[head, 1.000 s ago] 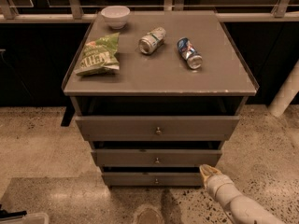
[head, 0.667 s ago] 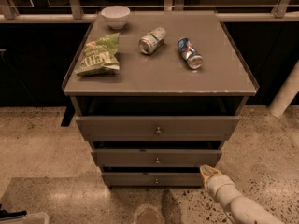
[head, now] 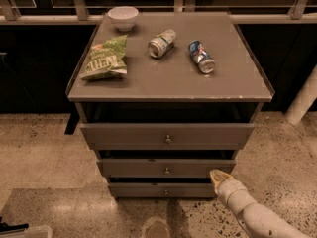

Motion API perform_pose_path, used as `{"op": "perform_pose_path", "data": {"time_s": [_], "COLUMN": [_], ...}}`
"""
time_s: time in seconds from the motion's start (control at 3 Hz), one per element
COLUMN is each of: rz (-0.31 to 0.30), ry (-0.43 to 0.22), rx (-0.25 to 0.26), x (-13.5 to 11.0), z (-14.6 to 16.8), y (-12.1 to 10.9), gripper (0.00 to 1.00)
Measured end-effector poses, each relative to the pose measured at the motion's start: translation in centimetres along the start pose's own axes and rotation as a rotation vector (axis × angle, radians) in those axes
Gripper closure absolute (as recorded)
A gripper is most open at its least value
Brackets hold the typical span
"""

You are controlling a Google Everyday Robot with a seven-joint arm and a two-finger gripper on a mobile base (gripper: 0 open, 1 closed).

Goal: Open middle drawer

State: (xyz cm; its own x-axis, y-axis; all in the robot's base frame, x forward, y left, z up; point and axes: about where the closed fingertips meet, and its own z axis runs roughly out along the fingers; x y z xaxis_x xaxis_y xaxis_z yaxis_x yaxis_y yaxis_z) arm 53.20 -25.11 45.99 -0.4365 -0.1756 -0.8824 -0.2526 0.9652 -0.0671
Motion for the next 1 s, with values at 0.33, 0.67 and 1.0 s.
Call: {"op": "perform_pose_path", "data": {"time_s": [0.33, 0.67, 1.0], "rz": [-0.039, -0.039, -0.028], "ry": [-0.053, -0.054, -0.068], "rx": [0.015, 0.015, 0.030], "x": [-2.9, -2.9, -2.6], "z": [0.7, 0.7, 2.8], "y": [-0.7, -0.7, -1.2], "gripper": [1.00, 1.00, 1.00]}}
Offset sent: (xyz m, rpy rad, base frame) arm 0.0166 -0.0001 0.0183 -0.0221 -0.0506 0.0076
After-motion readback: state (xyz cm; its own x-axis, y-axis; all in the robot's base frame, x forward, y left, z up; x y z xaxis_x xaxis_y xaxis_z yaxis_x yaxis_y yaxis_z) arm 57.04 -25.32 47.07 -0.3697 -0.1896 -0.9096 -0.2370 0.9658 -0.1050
